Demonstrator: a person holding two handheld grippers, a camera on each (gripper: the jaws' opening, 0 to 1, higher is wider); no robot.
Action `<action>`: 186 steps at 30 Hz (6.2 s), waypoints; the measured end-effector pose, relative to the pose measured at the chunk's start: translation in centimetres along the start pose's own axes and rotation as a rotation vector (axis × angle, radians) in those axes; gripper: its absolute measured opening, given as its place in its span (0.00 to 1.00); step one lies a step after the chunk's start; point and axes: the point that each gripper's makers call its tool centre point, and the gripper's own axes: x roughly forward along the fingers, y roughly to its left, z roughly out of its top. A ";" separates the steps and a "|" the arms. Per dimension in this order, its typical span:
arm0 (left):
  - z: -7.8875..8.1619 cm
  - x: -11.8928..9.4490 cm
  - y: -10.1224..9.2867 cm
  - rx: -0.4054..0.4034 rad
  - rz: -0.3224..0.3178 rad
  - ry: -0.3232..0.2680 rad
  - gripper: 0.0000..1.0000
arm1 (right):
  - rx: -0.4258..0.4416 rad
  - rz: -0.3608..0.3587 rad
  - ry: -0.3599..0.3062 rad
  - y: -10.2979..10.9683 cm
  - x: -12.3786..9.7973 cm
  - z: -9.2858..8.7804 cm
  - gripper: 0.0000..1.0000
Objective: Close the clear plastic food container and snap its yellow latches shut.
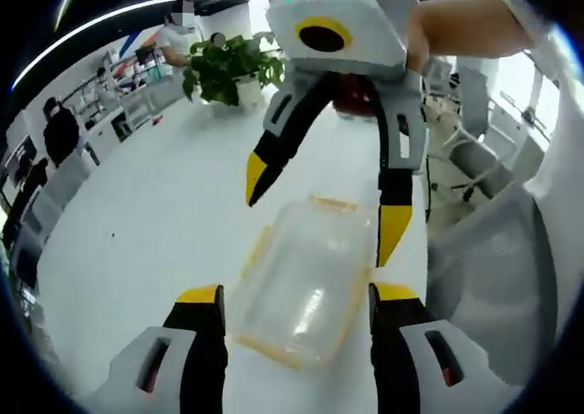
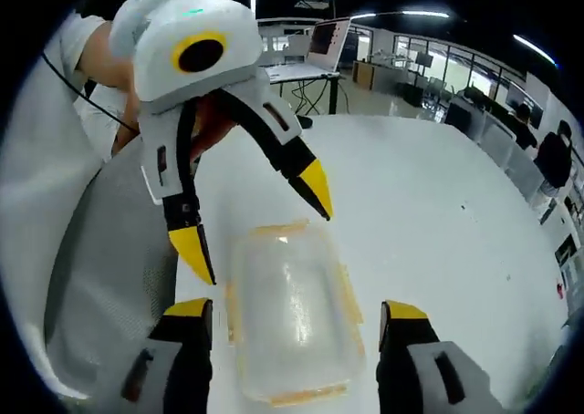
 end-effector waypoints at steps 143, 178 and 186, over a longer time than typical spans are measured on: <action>-13.7 -5.4 9.3 -0.057 0.095 -0.069 0.64 | 0.128 -0.141 -0.176 -1.0 9.8 3.5 0.67; -13.2 -4.7 13.2 -0.115 0.163 -0.048 0.65 | 0.071 -0.096 -0.187 -5.4 10.8 4.8 0.68; -13.7 -5.1 13.5 -0.144 0.178 -0.022 0.72 | 0.085 -0.088 -0.176 -4.6 10.5 4.5 0.69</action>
